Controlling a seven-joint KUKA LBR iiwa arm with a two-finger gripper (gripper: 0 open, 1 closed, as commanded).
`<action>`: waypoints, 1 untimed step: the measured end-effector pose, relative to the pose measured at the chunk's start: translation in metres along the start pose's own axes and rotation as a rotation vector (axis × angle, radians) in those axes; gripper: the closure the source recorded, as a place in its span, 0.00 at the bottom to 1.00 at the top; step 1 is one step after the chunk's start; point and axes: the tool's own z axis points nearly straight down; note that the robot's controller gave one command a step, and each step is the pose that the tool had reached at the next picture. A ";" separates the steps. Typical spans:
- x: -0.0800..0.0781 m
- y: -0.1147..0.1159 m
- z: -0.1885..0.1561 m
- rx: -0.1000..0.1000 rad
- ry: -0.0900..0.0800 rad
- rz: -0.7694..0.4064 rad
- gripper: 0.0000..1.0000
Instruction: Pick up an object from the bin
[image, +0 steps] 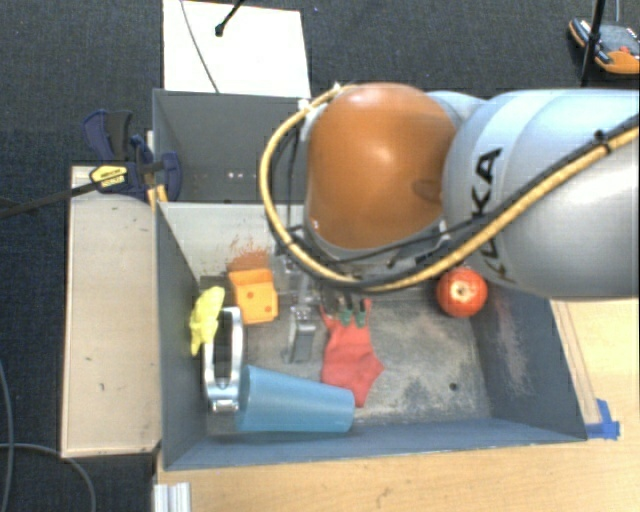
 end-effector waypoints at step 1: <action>0.002 -0.009 -0.035 -0.004 -0.011 0.083 0.00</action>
Offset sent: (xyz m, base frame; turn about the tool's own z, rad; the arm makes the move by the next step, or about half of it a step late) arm 0.0375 -0.0352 -0.0548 0.1187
